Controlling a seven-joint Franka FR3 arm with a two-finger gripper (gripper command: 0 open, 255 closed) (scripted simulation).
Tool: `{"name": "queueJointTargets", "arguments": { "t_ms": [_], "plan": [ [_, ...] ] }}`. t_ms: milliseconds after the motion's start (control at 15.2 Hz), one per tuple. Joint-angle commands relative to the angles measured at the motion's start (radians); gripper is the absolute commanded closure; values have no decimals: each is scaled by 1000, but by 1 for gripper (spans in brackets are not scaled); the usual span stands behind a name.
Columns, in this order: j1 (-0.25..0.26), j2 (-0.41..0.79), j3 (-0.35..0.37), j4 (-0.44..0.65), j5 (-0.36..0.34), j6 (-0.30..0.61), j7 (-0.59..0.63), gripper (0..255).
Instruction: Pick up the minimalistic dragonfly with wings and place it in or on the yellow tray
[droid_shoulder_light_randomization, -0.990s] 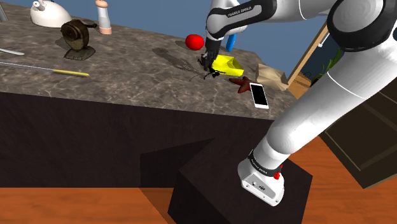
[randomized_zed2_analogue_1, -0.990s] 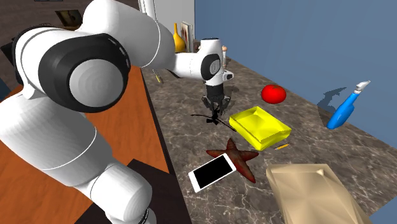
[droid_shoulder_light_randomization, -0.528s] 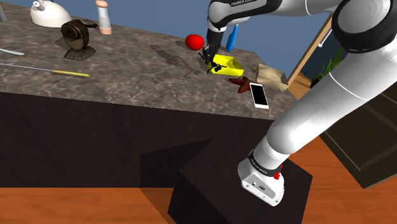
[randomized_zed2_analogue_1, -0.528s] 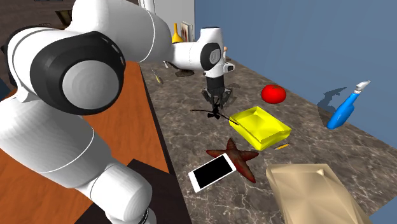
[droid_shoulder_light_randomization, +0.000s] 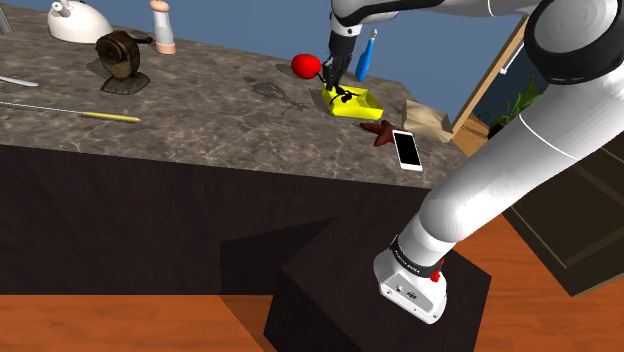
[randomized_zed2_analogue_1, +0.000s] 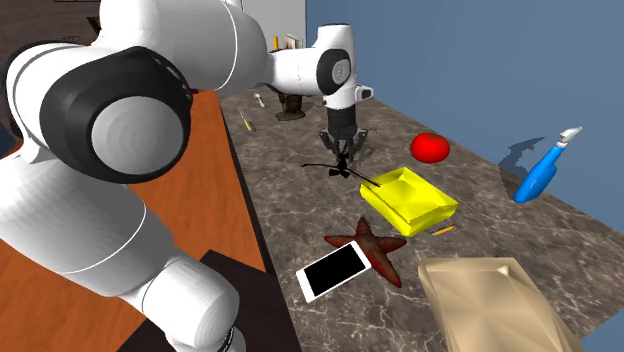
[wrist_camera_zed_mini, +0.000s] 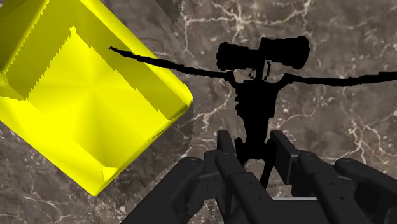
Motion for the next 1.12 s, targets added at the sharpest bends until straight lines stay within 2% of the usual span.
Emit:
{"name": "queueJointTargets", "arguments": {
  "t_ms": [0,528,858,1056],
  "plan": [
    [-15,20,-22,24,2,0,-38,255],
    [-94,168,-128,185,45,10,-240,255],
    [-163,309,-186,350,108,-7,-384,255],
    [-164,313,-185,315,108,32,-382,255]
  ]
}}
